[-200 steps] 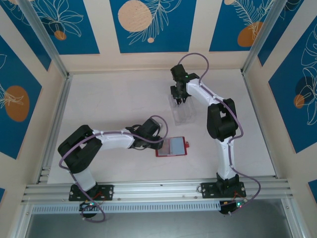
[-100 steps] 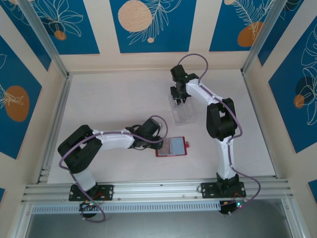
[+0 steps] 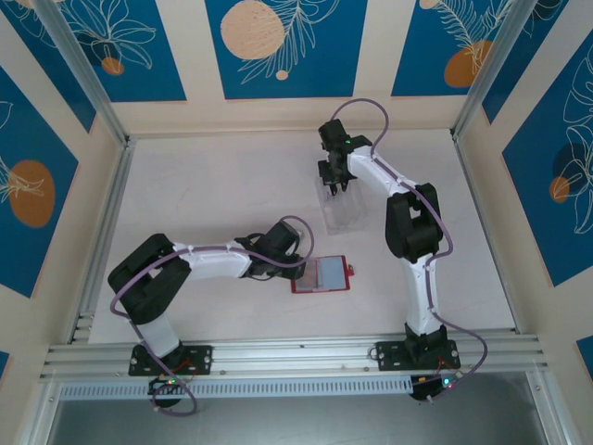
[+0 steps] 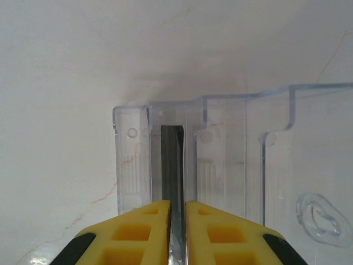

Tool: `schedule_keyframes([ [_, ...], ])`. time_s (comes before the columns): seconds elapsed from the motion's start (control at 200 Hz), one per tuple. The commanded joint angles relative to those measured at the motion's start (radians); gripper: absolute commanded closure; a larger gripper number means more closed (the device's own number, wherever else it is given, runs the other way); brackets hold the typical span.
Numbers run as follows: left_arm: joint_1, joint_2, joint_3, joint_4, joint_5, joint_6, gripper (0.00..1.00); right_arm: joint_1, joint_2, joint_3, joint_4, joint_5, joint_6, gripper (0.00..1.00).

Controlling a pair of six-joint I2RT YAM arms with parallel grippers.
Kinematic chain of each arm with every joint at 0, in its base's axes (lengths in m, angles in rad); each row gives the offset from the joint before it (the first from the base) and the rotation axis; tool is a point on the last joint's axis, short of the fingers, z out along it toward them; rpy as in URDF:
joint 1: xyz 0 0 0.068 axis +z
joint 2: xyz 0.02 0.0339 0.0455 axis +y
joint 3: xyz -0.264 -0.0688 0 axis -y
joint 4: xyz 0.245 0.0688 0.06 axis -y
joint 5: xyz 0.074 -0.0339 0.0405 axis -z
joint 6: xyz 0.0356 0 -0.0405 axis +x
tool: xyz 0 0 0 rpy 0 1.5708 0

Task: Put the credit cards into the card holder
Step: Pick up the credit card from the storage box.

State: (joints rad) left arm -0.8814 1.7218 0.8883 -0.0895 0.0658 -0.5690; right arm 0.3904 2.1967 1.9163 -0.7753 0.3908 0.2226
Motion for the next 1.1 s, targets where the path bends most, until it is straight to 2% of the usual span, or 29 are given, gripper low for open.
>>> schedule_keyframes([
  [0.0, -0.017, 0.017, -0.022, -0.054, 0.000, -0.002, 0.72, -0.001, 0.019, 0.033, -0.032, -0.032, -0.021, 0.86],
  [0.475, -0.016, 0.013, -0.018, -0.060, -0.003, -0.005, 0.72, -0.008, 0.038, 0.050, -0.063, -0.059, -0.032, 0.87],
  [0.715, -0.016, 0.016, -0.020, -0.060, -0.003, -0.009, 0.72, -0.008, 0.016, 0.050, -0.059, -0.053, -0.032, 0.97],
  [0.81, -0.016, 0.017, -0.020, -0.059, -0.005, -0.008, 0.72, -0.007, -0.009, 0.052, -0.060, -0.047, -0.033, 1.00],
  [1.095, -0.016, 0.018, -0.022, -0.056, 0.001, -0.012, 0.72, 0.006, -0.149, 0.047, -0.060, -0.023, -0.028, 1.00],
])
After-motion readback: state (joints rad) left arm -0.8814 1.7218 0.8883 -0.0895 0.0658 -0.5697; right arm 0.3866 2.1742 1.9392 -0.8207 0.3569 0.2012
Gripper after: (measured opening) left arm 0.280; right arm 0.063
